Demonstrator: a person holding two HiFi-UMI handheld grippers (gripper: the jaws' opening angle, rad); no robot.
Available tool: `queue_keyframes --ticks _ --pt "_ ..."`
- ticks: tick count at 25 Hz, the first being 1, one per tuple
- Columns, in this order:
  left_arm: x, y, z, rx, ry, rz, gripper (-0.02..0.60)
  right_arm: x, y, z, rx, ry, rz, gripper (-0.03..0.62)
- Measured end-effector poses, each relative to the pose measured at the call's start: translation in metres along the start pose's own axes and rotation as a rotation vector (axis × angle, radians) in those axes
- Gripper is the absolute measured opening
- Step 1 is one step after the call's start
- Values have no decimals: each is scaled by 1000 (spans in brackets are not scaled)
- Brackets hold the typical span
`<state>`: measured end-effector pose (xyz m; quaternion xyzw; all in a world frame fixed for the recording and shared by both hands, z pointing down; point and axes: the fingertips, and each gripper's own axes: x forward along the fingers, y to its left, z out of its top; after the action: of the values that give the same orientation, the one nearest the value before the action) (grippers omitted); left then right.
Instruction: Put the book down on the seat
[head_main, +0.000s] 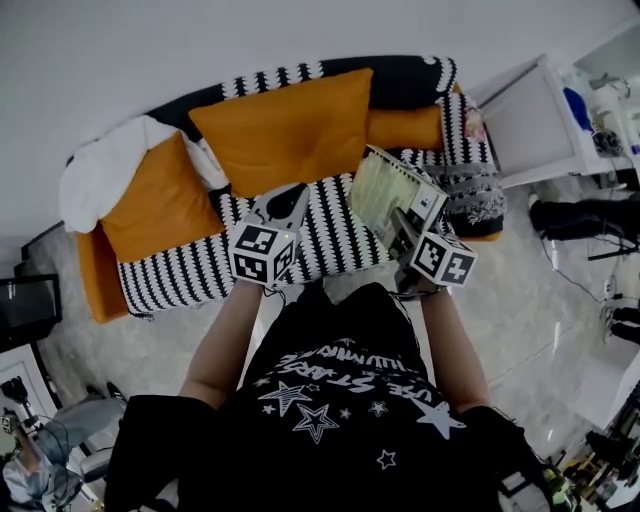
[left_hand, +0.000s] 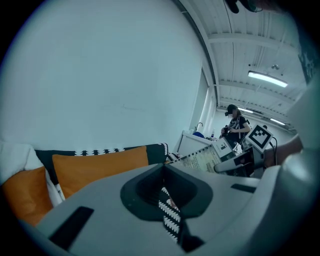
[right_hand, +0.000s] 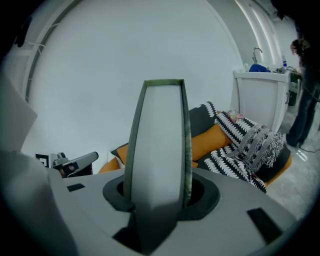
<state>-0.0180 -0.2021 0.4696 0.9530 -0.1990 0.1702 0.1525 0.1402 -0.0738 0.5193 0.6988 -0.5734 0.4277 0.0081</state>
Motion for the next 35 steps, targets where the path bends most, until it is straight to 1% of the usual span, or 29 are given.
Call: queue_keyframes --ticks 5,9,14,19,26,29,35 --pt "19 -10 1 -3 22 -15 8 -6 -23 6 22 -2 -24 175" --pt "42 -19 3 -7 43 3 8 1 -50 15 29 29 -18 175" --pt "76 -29 10 -30 57 49 8 20 -81 39 -30 104 18 175" --pt "106 -38 15 -40 57 106 8 40 -108 68 -94 146 64 175" --pt "136 -39 11 -75 77 192 8 81 -150 80 -260 311 108 175" --pt "147 -35 8 -96 85 230 8 99 -162 81 -339 388 140 175" --pt "166 -25 1 -131 106 281 8 135 -180 78 -562 554 195 175"
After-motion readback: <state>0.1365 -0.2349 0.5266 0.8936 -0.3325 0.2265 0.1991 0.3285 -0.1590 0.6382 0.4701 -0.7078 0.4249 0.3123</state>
